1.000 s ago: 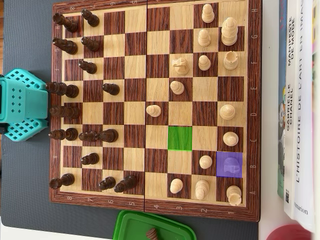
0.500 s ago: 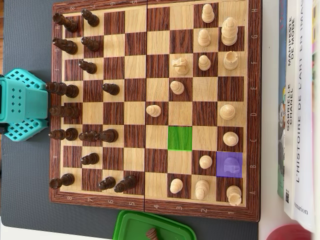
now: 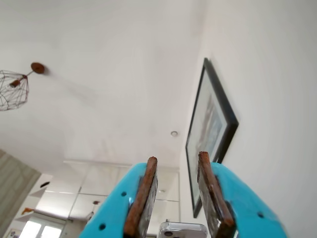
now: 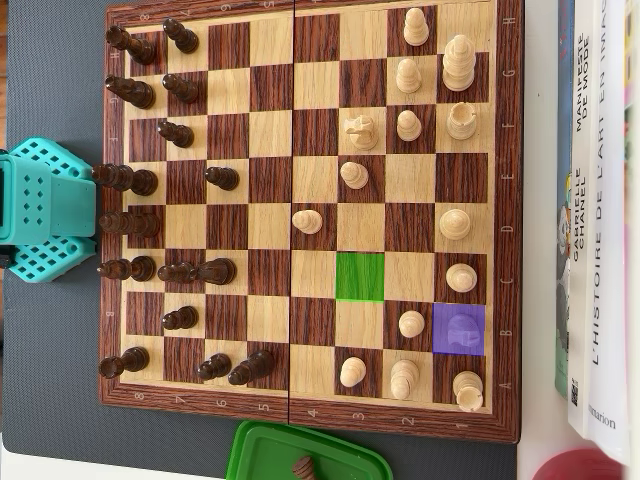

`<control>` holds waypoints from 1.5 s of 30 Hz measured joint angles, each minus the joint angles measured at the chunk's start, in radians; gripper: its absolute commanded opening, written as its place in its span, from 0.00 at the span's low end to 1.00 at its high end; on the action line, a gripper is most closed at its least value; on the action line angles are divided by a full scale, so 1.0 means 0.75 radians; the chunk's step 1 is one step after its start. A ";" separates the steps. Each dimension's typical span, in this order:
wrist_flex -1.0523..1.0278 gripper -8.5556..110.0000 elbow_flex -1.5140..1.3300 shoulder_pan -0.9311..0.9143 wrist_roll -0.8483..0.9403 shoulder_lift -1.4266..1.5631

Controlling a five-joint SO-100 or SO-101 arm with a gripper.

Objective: Play chess

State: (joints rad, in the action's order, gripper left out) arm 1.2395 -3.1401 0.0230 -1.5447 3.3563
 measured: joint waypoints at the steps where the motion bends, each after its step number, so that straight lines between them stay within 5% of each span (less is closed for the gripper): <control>1: -0.059 0.18 0.000 0.000 0.000 0.000; 13: -0.387 0.18 0.025 -0.063 0.031 -0.258; 23: -0.947 0.18 0.278 -0.035 0.290 -0.483; 45: -2.385 0.19 1.221 -0.202 0.301 -1.301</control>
State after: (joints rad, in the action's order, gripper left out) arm -0.5492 -2.2243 -0.1289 -1.3192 2.3807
